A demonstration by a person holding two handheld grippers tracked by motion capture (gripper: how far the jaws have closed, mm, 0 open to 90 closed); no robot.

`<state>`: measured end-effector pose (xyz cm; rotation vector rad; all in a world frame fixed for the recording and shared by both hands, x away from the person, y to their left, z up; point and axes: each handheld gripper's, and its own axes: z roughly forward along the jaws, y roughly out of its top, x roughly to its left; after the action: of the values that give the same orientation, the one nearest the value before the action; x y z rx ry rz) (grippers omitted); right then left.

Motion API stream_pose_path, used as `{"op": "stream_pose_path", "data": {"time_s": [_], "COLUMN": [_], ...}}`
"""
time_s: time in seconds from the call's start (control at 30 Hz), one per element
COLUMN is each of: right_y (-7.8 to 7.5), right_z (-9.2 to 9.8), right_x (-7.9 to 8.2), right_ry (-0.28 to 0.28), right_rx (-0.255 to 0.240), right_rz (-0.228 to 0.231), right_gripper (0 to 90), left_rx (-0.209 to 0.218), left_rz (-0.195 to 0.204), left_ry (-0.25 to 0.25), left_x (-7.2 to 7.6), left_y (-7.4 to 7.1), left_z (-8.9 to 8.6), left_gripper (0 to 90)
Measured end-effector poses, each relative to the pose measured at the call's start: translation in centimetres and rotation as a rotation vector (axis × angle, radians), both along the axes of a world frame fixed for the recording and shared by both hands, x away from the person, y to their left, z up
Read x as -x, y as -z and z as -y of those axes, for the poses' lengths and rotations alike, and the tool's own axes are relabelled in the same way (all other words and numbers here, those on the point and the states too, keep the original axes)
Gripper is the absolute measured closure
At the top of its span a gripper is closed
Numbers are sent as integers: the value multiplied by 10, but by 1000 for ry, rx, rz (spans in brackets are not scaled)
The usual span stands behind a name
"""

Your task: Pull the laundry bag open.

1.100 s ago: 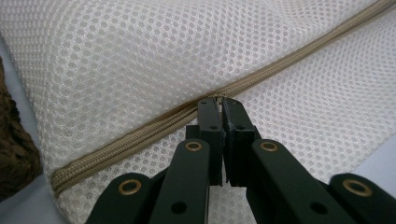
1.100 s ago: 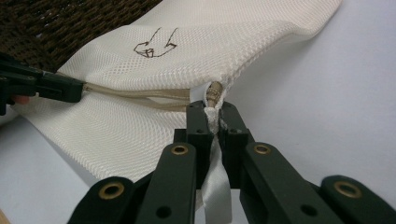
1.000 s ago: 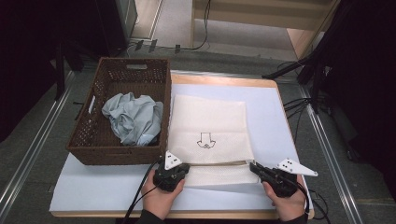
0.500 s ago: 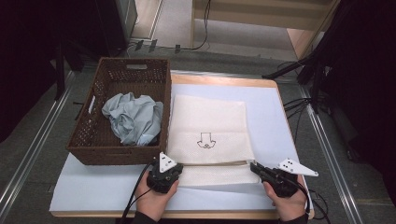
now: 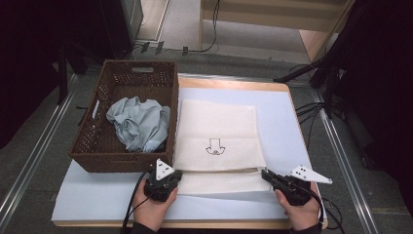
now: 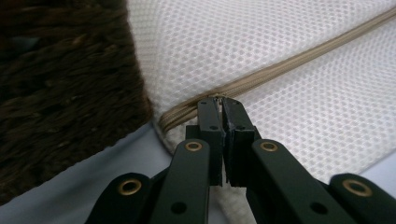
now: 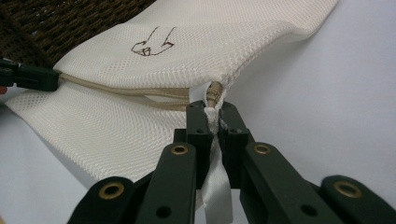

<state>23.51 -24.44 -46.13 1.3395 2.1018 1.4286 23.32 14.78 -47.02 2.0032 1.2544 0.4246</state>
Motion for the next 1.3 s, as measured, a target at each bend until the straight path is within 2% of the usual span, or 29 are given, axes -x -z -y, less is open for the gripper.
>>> {"op": "stream_pose_path", "data": {"time_s": [0.4,0.47,0.67,0.83,0.93,1.03,1.1,1.3], "right_y": [1,1,2,2,3,4,4,7], "right_z": [0,1,1,1,2,1,2,2], "right_x": [0,-1,-1,-1,-1,-2,-2,-2], "right_ry": [-3,-3,-5,-6,-8,-10,-12,-11], "right_rx": [4,-1,-2,0,-1,6,6,14], "right_rz": [-1,-2,-5,-6,-13,-13,-13,-23], "right_gripper": [866,866,866,865,865,865,865,865], "left_rx": [-18,5,28,19,56,56,40,46], "left_rz": [11,4,-3,-5,-25,-30,-25,-28], "left_ry": [-11,-17,-32,-32,-30,-27,-22,-18], "left_x": [3,3,5,5,4,4,4,3], "left_y": [-1,-2,-3,-3,-2,-2,-2,-2], "left_z": [-4,-9,-20,-22,-28,-30,-28,-30], "left_gripper": [881,881,881,881,881,881,881,881]}}
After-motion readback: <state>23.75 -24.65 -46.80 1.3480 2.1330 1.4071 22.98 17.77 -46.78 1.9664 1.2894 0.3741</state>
